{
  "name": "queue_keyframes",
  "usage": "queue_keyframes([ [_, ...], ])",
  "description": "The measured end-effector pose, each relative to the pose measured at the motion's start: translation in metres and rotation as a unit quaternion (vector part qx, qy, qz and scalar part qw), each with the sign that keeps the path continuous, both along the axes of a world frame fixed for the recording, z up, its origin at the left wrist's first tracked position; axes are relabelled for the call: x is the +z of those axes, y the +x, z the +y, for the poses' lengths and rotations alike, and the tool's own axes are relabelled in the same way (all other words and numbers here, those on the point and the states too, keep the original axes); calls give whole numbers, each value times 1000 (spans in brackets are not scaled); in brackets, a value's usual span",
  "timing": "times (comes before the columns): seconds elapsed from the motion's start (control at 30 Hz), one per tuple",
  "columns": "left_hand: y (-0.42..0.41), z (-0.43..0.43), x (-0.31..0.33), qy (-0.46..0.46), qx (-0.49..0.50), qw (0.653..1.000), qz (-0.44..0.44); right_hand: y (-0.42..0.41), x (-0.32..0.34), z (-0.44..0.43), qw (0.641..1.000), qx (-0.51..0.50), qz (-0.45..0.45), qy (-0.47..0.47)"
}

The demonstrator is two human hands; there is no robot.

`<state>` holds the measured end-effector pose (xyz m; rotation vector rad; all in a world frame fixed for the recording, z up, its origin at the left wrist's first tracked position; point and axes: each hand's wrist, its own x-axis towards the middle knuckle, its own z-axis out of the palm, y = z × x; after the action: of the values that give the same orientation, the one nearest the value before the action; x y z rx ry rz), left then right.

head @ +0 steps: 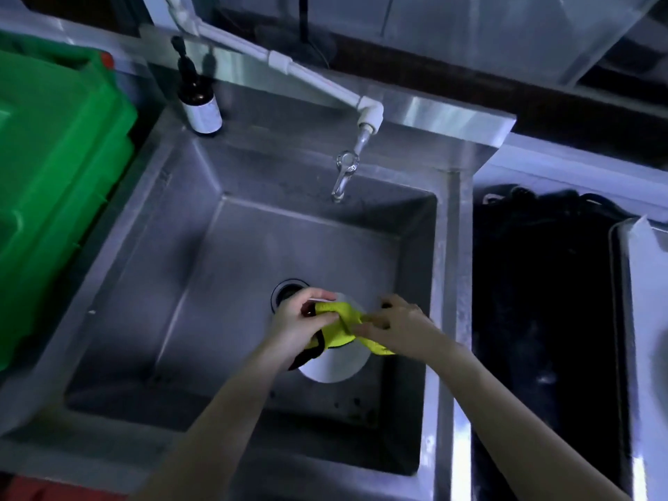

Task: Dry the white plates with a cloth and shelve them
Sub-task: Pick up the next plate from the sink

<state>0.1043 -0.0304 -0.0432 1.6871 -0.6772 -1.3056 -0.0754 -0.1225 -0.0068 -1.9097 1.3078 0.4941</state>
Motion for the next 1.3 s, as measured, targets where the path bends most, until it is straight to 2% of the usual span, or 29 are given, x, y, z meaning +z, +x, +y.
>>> queue_keyframes([
  [0.03,-1,-2,-2,1,3,1000,13,4,-4,3,1000,29,4,-10],
  [0.1,-3,-6,-8,-5,12,1000,21,11,-12,9,996,42,-47,-58],
  [0.2,-1,-15,-16,-7,22,999,22,19,-23,15,983,-50,-152,-94],
  [0.27,3,-23,-19,13,33,999,35,24,-26,18,967,-118,-190,-121],
  [0.37,10,-33,-25,26,37,999,-9,35,-30,18,955,-143,-223,-133],
  [0.47,17,-37,-27,27,43,999,5,46,-35,18,960,-136,-226,-98],
  [0.6,28,-41,-23,14,33,999,38,54,-43,13,935,-207,-255,-134],
  [0.8,31,-41,-17,14,19,996,80,54,-46,14,933,-248,-252,-64],
  [0.9,26,-43,-12,7,16,998,63,49,-43,17,926,-264,-256,-88],
  [1.07,11,-47,-13,-16,-25,1000,8,30,-22,20,884,-279,-316,-202],
  [1.17,-5,-50,-11,-42,-51,997,-33,12,-10,24,894,-261,-312,-191],
  [1.3,-6,-45,-31,-45,-19,996,-78,-13,-8,27,907,-254,-230,-245],
])
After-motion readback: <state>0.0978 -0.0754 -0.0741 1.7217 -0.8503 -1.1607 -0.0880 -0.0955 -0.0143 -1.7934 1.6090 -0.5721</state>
